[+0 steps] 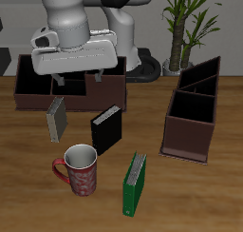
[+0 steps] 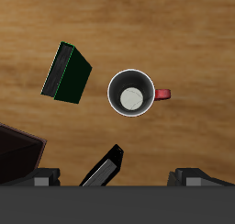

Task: Place the red mug into the back desk caddy's left compartment

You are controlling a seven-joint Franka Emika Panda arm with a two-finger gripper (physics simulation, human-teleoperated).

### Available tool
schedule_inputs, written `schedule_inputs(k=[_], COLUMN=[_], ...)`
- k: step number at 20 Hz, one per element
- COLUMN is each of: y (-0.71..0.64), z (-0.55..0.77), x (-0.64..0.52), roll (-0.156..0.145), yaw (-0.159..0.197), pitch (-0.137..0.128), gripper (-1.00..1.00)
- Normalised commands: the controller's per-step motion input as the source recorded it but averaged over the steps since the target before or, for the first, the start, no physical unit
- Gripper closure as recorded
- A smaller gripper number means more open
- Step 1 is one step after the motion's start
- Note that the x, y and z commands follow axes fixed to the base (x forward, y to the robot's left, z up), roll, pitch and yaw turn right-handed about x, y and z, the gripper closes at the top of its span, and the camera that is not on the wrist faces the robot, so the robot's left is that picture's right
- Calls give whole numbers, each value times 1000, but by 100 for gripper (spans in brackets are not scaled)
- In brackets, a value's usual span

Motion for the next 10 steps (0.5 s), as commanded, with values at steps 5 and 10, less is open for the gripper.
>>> schedule_inputs(k=[5,10], y=[-200,-194], z=[-128,-197], x=[135,105], roll=[-22,-46], yaw=[13,9], pitch=[-33,-42], gripper=[-100,-100])
